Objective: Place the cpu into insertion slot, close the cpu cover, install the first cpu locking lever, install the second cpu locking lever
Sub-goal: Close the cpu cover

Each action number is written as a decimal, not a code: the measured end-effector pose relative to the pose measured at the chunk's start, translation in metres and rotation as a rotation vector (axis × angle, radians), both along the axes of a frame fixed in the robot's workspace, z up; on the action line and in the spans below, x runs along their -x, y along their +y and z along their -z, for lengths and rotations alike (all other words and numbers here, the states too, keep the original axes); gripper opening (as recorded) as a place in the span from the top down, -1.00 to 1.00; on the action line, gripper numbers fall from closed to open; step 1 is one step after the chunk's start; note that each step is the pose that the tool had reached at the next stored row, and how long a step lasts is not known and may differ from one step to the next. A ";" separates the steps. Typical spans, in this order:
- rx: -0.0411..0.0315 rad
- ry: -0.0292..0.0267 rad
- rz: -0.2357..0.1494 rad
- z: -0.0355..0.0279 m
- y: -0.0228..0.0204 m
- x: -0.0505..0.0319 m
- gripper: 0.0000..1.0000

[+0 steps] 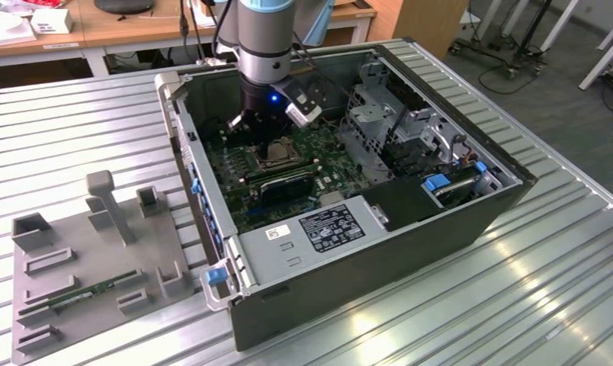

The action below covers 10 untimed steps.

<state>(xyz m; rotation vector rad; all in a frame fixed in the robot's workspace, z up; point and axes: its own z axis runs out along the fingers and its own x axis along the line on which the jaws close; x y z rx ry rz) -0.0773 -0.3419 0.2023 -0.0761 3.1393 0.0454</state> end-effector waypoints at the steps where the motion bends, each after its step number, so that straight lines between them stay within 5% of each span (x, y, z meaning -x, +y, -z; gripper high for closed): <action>1: 0.0001 0.0000 0.000 0.0004 0.0000 0.0000 0.79; 10: 0.0001 0.0000 0.000 0.0018 0.0000 0.0000 0.79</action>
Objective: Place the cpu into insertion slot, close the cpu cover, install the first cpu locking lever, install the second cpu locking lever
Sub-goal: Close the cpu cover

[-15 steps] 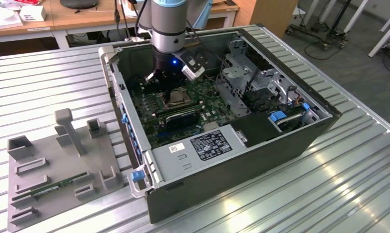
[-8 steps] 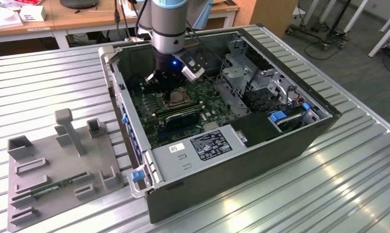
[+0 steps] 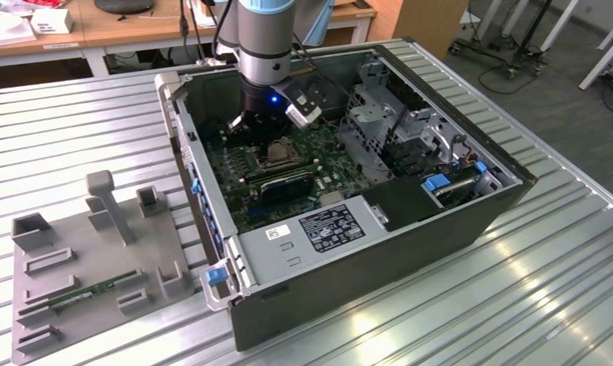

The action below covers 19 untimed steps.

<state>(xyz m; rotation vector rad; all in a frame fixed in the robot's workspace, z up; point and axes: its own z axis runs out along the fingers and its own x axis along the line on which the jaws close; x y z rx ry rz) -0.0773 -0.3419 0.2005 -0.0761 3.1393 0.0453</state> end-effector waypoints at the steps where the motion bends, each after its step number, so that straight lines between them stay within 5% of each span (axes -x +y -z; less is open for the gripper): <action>1: -0.0001 0.0000 0.000 0.0003 0.0000 0.0000 0.79; 19: 0.0001 0.0000 0.000 0.0033 0.0000 0.0000 0.79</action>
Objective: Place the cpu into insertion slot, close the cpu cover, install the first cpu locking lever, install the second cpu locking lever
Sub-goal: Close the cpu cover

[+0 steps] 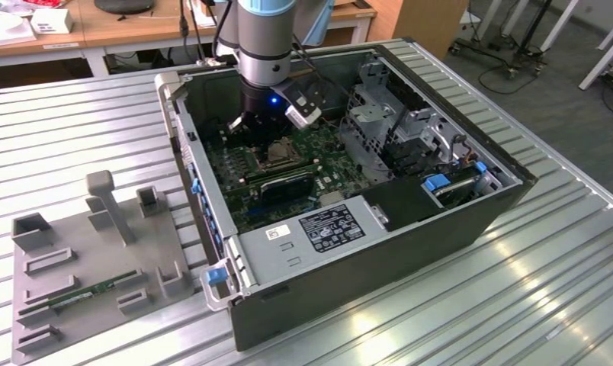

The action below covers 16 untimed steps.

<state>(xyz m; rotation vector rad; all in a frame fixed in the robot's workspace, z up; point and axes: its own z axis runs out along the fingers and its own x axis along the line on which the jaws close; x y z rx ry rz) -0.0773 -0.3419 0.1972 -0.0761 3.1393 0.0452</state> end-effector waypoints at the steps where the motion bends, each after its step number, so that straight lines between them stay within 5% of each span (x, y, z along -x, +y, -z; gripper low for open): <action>1: 0.0001 0.0000 0.000 0.0000 0.0000 0.0000 0.79; 16: -0.0006 -0.0005 0.000 -0.0017 0.0001 -0.0001 0.79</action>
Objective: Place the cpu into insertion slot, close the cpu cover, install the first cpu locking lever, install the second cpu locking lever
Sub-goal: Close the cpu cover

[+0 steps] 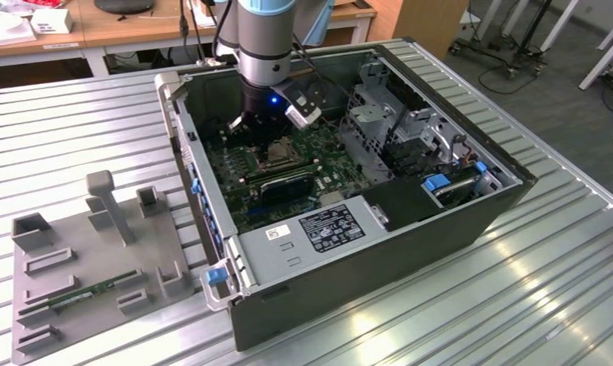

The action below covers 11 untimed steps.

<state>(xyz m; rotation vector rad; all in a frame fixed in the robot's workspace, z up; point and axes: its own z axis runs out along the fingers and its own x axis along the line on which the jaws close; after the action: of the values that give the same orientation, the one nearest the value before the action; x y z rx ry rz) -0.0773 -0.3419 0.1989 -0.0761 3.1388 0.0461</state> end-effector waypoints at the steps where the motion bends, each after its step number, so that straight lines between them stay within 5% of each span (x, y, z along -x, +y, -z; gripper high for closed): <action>1: 0.0001 0.0001 0.000 -0.0004 0.0000 0.0000 0.79; 11: 0.0006 0.0004 0.000 -0.0057 0.0000 0.0000 0.79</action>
<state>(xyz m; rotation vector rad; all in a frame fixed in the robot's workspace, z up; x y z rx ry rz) -0.0773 -0.3419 0.2046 -0.0761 3.1393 0.0453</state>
